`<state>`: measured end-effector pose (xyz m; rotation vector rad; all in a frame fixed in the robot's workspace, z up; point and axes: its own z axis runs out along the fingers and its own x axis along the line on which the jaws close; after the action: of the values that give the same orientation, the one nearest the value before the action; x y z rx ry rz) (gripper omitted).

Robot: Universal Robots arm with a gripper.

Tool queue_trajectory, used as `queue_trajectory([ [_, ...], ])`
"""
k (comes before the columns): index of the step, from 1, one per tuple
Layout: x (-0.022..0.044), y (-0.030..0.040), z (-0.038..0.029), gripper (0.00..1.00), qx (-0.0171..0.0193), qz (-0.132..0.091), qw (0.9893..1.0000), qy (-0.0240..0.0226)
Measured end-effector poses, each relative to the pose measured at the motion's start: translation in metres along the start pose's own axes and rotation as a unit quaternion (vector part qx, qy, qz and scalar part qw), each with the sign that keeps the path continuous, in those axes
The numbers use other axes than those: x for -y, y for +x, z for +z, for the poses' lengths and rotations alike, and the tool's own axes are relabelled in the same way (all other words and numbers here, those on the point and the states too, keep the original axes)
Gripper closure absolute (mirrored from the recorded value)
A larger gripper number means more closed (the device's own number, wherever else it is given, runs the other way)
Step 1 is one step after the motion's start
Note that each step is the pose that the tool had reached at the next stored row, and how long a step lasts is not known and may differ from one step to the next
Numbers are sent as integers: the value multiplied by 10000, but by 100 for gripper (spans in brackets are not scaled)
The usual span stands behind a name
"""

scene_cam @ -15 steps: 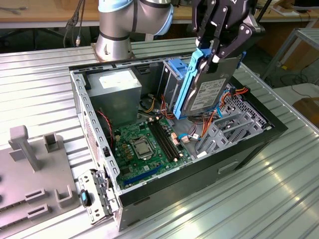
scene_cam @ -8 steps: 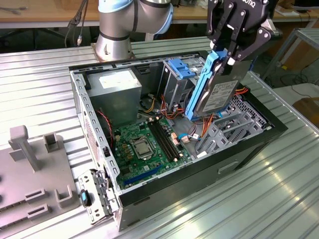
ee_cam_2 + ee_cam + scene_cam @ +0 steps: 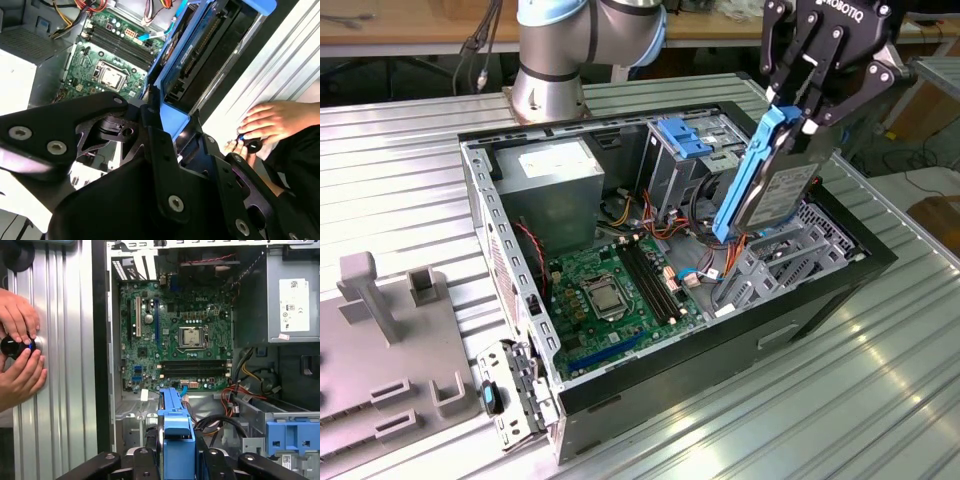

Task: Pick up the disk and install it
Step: 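Insert the disk into the insertion slot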

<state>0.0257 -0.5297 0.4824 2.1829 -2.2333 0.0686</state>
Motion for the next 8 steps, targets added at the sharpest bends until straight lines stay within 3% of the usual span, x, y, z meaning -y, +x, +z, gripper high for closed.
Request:
queue_trajectory([
  [3, 42, 45, 5, 63, 0, 0, 10000, 0],
  [8, 191, 48, 10, 63, -1, 0, 10000, 0],
])
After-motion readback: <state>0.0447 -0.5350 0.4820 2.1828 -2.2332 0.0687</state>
